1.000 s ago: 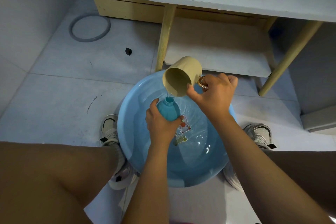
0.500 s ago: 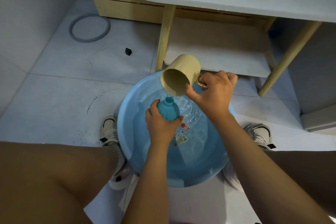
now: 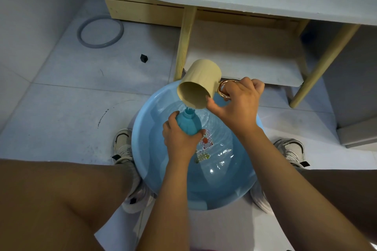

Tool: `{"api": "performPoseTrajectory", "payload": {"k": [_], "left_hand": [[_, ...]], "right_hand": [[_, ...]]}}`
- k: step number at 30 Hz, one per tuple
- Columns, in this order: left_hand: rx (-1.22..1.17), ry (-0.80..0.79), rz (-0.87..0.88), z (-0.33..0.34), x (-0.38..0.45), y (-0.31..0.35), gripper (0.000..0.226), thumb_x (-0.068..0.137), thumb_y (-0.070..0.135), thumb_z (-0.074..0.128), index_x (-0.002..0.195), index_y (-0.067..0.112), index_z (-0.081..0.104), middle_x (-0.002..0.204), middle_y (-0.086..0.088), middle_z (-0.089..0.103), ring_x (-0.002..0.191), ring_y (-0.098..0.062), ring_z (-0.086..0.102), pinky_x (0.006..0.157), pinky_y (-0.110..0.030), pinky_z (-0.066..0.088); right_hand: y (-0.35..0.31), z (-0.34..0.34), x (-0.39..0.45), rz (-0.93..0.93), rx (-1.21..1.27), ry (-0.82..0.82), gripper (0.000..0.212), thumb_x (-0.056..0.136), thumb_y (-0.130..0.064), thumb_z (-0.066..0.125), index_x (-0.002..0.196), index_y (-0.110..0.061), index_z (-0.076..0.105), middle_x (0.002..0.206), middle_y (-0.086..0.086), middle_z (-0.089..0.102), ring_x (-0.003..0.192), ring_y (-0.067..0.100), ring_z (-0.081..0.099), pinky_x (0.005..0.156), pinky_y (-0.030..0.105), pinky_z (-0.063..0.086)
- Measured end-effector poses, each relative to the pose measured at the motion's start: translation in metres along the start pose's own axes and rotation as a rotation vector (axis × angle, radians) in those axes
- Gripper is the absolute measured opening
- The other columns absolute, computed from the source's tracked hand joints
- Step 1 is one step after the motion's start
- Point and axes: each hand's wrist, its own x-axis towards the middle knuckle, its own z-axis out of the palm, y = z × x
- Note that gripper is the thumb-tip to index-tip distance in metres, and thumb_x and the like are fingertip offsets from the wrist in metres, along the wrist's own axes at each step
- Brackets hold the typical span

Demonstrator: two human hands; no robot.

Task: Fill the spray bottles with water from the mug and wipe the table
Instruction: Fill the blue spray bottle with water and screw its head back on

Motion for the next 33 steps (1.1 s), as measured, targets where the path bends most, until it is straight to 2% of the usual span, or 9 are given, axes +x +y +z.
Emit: {"api": "performPoseTrajectory", "payload": {"k": [11,18,33], "left_hand": [[0.005,-0.01,-0.016,-0.0002,-0.0008,-0.0009,0.091,0.055,0.039,0.087,0.13,0.029,0.036,0.127,0.001,0.041,0.118,-0.021,0.041,0.096,-0.049,0.045],[0.004,-0.005,-0.017,-0.0011,-0.0009,0.0009,0.091,0.056,0.037,0.088,0.131,0.026,0.037,0.128,-0.001,0.042,0.119,-0.021,0.041,0.098,-0.047,0.044],[-0.001,0.003,-0.021,0.0001,-0.001,-0.0013,0.089,0.056,0.038,0.087,0.13,0.027,0.038,0.127,-0.001,0.042,0.117,-0.02,0.041,0.097,-0.048,0.045]], "right_hand": [[-0.0004,-0.003,0.0027,-0.035,0.039,-0.024,0.04,0.071,-0.051,0.064,0.064,-0.012,0.055,0.062,-0.003,0.059,0.069,0.019,0.049,0.081,0.033,0.026],[0.0009,-0.0018,0.0003,-0.075,0.045,-0.029,0.04,0.07,-0.05,0.069,0.066,-0.013,0.055,0.064,-0.003,0.06,0.074,0.015,0.043,0.083,0.033,0.026],[0.0023,-0.0016,0.0018,-0.111,0.12,0.004,0.038,0.07,-0.044,0.069,0.065,-0.01,0.053,0.063,-0.001,0.058,0.076,0.015,0.039,0.084,0.034,0.026]]}}
